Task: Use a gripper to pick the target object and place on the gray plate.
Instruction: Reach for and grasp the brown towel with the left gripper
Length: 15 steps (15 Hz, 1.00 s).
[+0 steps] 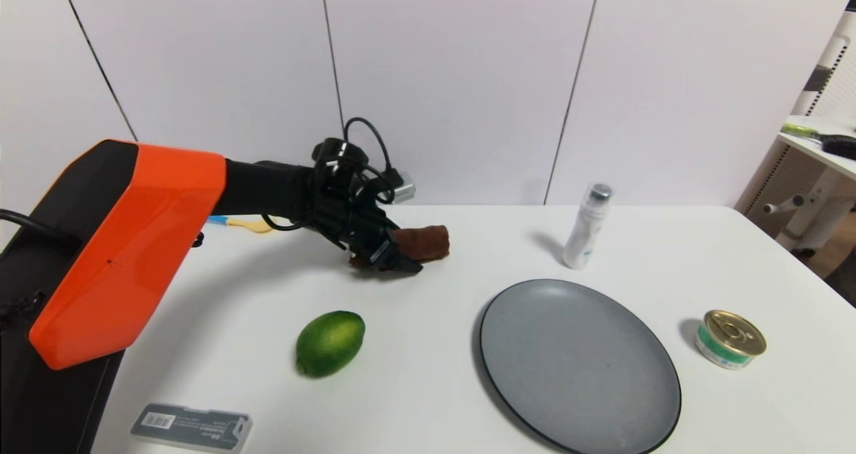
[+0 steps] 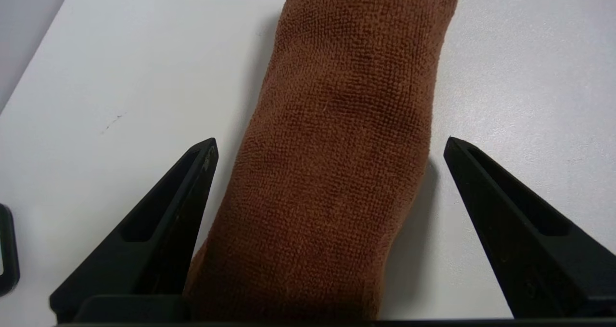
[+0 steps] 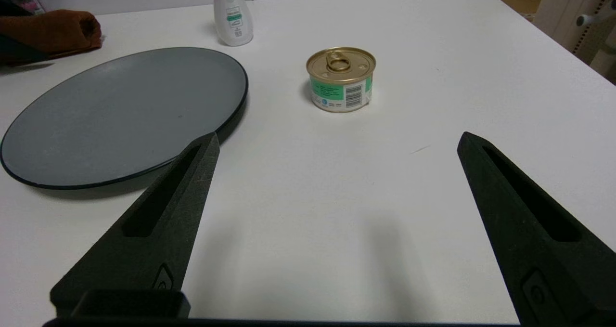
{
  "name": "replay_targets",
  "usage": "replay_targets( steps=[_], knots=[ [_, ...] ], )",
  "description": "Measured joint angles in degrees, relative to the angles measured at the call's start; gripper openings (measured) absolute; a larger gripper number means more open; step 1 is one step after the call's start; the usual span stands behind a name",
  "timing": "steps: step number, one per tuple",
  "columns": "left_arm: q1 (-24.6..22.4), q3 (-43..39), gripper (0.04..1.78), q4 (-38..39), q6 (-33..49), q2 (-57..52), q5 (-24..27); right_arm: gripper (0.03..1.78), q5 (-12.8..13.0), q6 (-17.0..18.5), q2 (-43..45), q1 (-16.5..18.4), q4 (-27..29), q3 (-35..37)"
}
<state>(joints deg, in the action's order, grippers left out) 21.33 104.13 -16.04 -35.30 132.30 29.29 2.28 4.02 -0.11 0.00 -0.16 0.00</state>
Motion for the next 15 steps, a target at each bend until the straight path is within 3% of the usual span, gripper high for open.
replay_targets(
  steps=[9, 11, 15],
  knots=[
    [0.1, 0.2, 1.63, 0.0, 0.1, 1.0, -0.1, 1.71, 0.0, 0.0, 0.0, 0.0, 0.0, 0.0],
    [0.1, 0.2, 1.29, -0.1, 0.2, 1.1, -0.1, 1.71, 0.0, 0.0, 0.0, 0.0, 0.0, 0.0],
    [0.2, 0.3, 0.85, -1.4, 0.1, 1.0, -0.1, 1.71, 0.0, 0.0, 0.0, 0.0, 0.0, 0.0]
  ],
)
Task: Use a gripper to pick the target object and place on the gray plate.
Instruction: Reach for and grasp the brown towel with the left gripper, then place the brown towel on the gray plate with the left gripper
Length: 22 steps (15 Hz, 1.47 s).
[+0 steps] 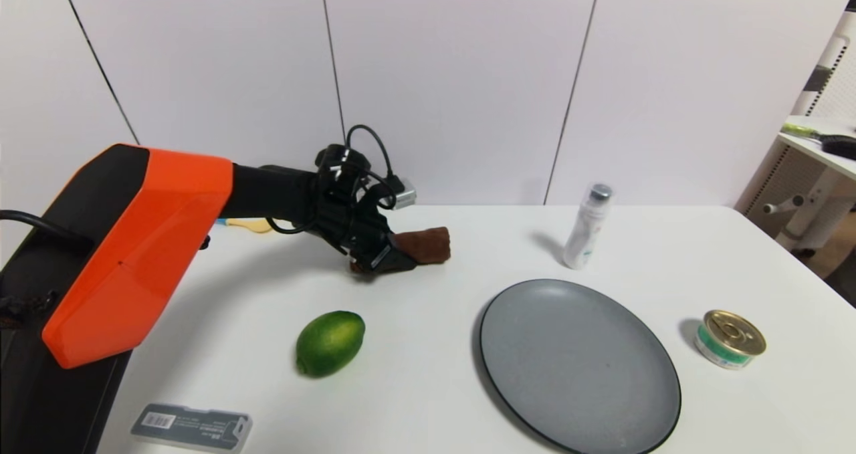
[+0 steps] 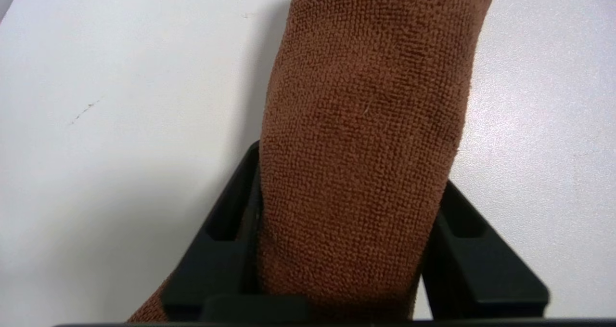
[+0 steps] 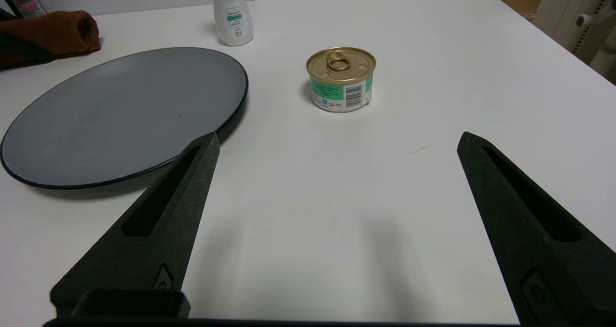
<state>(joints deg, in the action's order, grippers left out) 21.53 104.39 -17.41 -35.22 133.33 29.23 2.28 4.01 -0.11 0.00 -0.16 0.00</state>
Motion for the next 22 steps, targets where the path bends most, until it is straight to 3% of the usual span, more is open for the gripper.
replay_targets(
  steps=[1, 2, 3, 12, 22],
  knots=[
    [0.0, 0.0, 0.77, 0.0, 0.0, 0.0, 0.0, 1.71, 0.0, 0.0, 0.0, 0.0, 0.0, 0.0],
    [0.1, 0.1, 0.52, 0.0, 0.0, -0.1, 0.0, 1.71, 0.0, 0.0, 0.0, 0.0, 0.0, 0.0],
    [0.1, 0.1, 0.48, -0.1, 0.0, -0.2, 0.0, 1.71, 0.0, 0.0, 0.0, 0.0, 0.0, 0.0],
    [1.2, -0.8, 0.48, -1.5, -0.8, -5.0, -0.2, 1.71, 0.0, 0.0, 0.0, 0.0, 0.0, 0.0],
    [15.2, 0.0, 0.48, -4.2, -0.5, -11.8, -0.5, 1.71, 0.0, 0.0, 0.0, 0.0, 0.0, 0.0]
  ],
)
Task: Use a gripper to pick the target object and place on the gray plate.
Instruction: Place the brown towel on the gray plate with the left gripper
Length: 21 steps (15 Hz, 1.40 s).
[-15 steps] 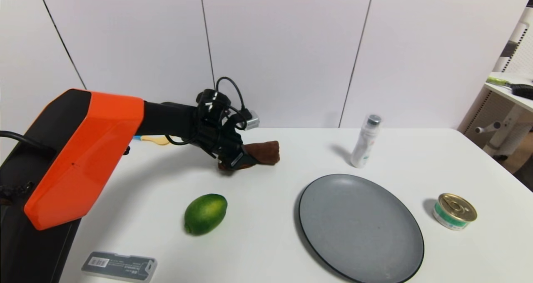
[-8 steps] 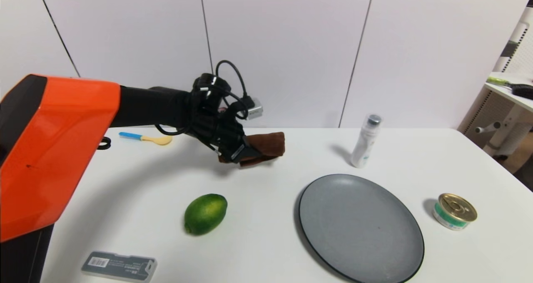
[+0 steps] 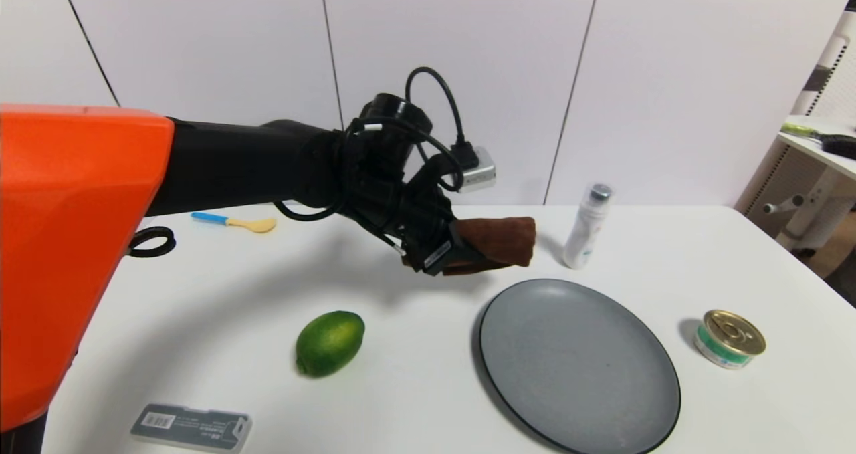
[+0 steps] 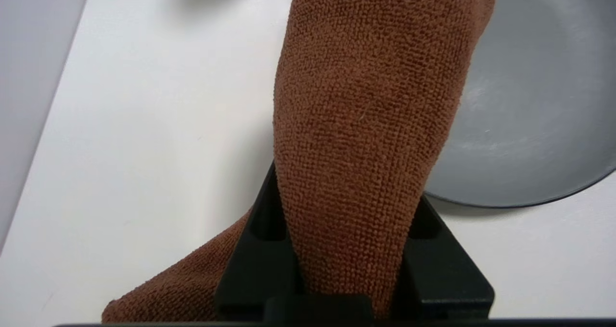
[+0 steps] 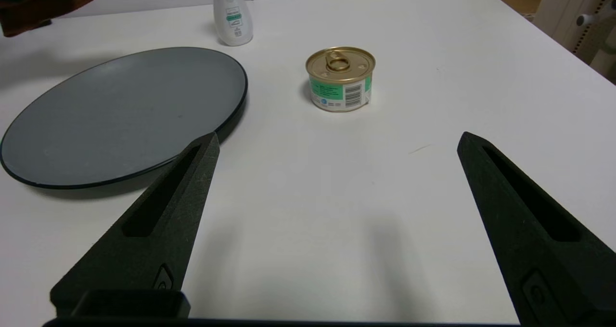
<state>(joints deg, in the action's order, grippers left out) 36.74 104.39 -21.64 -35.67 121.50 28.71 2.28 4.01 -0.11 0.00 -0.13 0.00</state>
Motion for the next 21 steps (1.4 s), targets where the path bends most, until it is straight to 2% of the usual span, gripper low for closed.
replay_targets(
  steps=[8, 15, 18, 21],
  knots=[
    [10.4, 3.5, 0.48, 0.0, 0.8, 5.4, 0.1, 1.71, 0.0, 0.0, 0.0, 0.0, 0.0, 0.0],
    [15.0, 6.7, 0.48, 0.0, 1.5, 12.3, 0.2, 1.71, 0.0, 0.0, 0.0, 0.0, 0.0, 0.0],
    [15.3, 7.6, 0.85, -0.7, 1.4, 13.6, 0.2, 1.71, 0.0, 0.0, 0.0, 0.0, 0.0, 0.0],
    [15.3, 7.9, 1.12, -1.0, 1.3, 13.4, 0.0, 1.71, 0.0, 0.0, 0.0, 0.0, 0.0, 0.0]
  ],
)
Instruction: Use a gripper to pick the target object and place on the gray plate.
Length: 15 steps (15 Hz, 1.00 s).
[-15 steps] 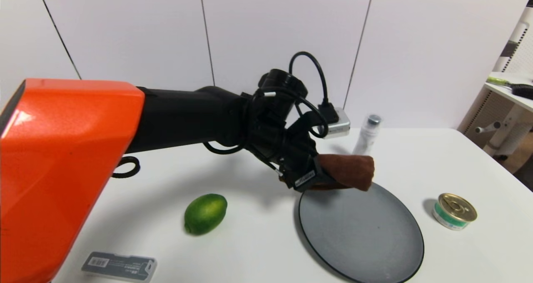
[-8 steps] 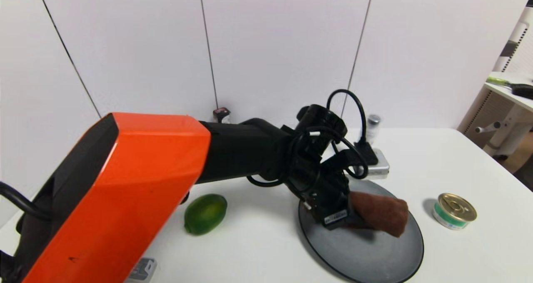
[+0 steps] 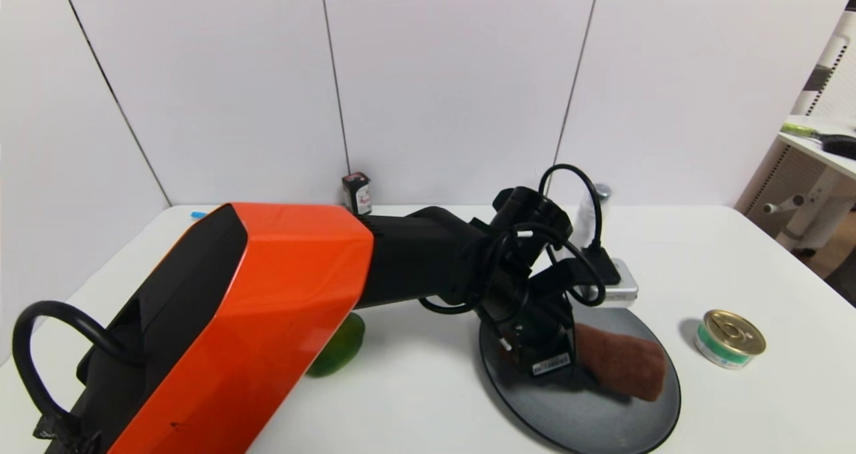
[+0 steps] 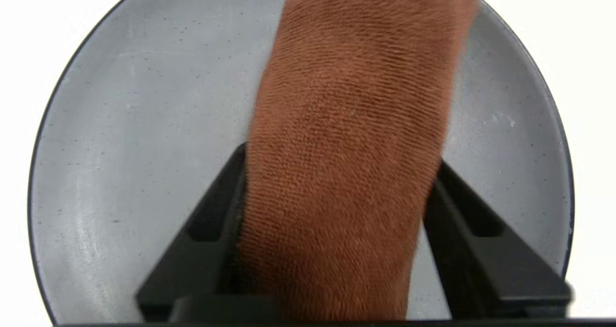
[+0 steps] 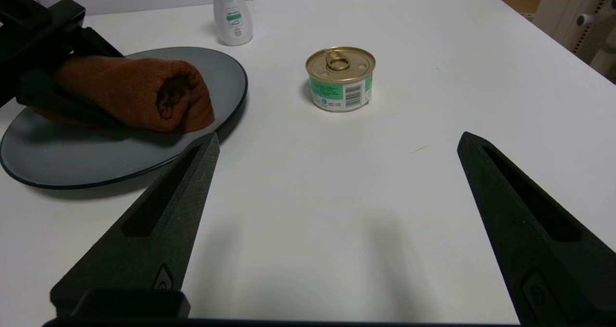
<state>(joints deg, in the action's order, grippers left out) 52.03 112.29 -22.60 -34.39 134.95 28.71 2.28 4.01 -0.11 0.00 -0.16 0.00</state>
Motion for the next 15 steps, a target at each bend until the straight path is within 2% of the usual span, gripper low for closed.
replay_targets(
  steps=[4, 9, 11, 15],
  knots=[
    [0.0, 0.0, 1.36, -0.9, 0.0, -2.4, -0.1, 1.71, 0.0, 0.0, 0.0, 0.0, 0.0, 0.0],
    [-1.4, -0.7, 1.52, -10.4, 0.3, -12.2, -0.1, 1.71, 0.0, 0.0, 0.0, 0.0, 0.0, 0.0],
    [-4.0, -1.2, 1.56, -14.4, 0.3, -17.3, -0.1, 1.71, 0.0, 0.0, 0.0, 0.0, 0.0, 0.0],
    [-10.1, -2.7, 1.62, -15.6, 0.2, -23.8, -0.2, 1.71, 0.0, 0.0, 0.0, 0.0, 0.0, 0.0]
  ],
)
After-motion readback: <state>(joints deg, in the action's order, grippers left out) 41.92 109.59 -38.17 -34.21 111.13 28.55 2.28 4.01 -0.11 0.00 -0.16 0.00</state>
